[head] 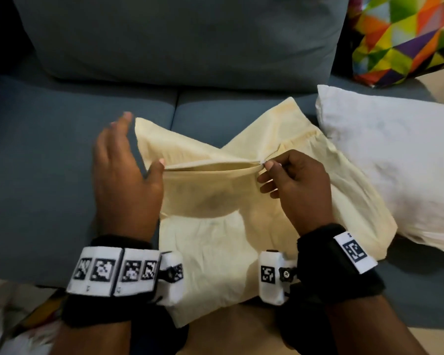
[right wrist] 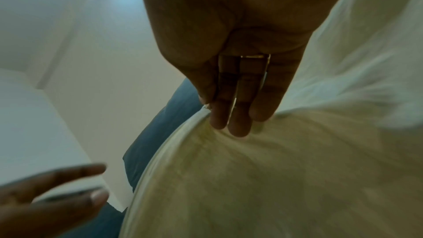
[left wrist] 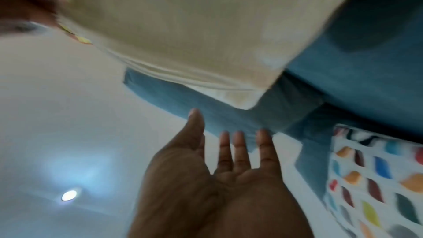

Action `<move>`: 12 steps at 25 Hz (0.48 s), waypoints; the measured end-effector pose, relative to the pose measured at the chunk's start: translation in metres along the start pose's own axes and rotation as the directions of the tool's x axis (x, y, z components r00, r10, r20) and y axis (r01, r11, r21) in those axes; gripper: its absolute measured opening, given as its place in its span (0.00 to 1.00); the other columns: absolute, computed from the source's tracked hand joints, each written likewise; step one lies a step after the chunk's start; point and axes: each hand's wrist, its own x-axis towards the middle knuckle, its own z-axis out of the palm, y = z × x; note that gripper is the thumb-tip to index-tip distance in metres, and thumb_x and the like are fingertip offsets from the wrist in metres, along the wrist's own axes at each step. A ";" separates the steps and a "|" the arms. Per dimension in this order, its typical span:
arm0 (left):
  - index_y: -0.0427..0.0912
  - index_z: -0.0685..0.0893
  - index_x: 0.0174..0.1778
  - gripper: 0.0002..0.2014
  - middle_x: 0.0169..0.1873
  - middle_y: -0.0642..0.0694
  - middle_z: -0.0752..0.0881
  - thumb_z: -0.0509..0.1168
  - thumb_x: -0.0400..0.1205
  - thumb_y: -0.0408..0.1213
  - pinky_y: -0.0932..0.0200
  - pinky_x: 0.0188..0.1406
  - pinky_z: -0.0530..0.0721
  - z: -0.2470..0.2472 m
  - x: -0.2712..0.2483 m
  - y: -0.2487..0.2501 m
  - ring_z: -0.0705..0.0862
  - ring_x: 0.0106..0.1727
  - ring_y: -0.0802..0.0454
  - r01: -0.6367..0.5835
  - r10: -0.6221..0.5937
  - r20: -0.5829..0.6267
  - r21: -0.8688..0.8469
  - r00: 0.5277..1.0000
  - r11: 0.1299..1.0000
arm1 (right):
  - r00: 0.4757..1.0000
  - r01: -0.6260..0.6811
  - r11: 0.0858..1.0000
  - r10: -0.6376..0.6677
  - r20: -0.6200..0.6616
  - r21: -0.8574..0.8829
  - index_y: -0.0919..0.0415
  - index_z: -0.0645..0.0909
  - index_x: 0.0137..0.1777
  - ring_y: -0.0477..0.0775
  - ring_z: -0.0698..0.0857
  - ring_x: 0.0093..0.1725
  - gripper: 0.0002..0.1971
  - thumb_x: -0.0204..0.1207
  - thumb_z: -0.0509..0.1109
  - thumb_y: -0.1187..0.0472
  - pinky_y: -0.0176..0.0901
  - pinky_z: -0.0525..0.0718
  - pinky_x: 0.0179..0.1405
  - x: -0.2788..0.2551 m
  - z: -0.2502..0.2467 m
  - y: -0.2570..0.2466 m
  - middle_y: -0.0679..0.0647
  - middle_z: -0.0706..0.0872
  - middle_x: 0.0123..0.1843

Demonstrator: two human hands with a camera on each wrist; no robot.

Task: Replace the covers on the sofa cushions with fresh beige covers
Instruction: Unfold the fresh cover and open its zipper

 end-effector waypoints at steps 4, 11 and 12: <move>0.53 0.83 0.58 0.14 0.54 0.54 0.86 0.73 0.77 0.43 0.44 0.57 0.79 0.046 -0.027 0.054 0.84 0.55 0.48 -0.399 0.361 0.277 0.093 0.890 0.912 | 0.998 0.065 0.998 -0.064 0.025 -0.005 0.58 0.83 0.40 0.50 0.90 0.31 0.08 0.81 0.70 0.61 0.60 0.89 0.40 -0.005 0.006 -0.008 0.49 0.91 0.32; 0.45 0.84 0.43 0.04 0.39 0.49 0.84 0.66 0.81 0.39 0.44 0.40 0.78 0.066 -0.035 0.024 0.80 0.41 0.43 -0.428 0.403 0.301 0.019 0.864 0.904 | 0.998 0.048 0.982 -0.055 -0.032 -0.182 0.53 0.80 0.38 0.49 0.83 0.16 0.10 0.83 0.68 0.59 0.44 0.82 0.23 -0.002 -0.016 -0.012 0.42 0.89 0.33; 0.44 0.85 0.42 0.05 0.39 0.49 0.84 0.66 0.80 0.40 0.44 0.40 0.78 0.062 -0.032 0.020 0.80 0.41 0.43 -0.437 0.416 0.302 0.001 0.858 0.900 | 0.995 0.031 0.980 -0.050 -0.091 -0.197 0.53 0.80 0.39 0.50 0.83 0.16 0.10 0.83 0.68 0.58 0.44 0.81 0.22 0.005 -0.028 -0.010 0.43 0.89 0.33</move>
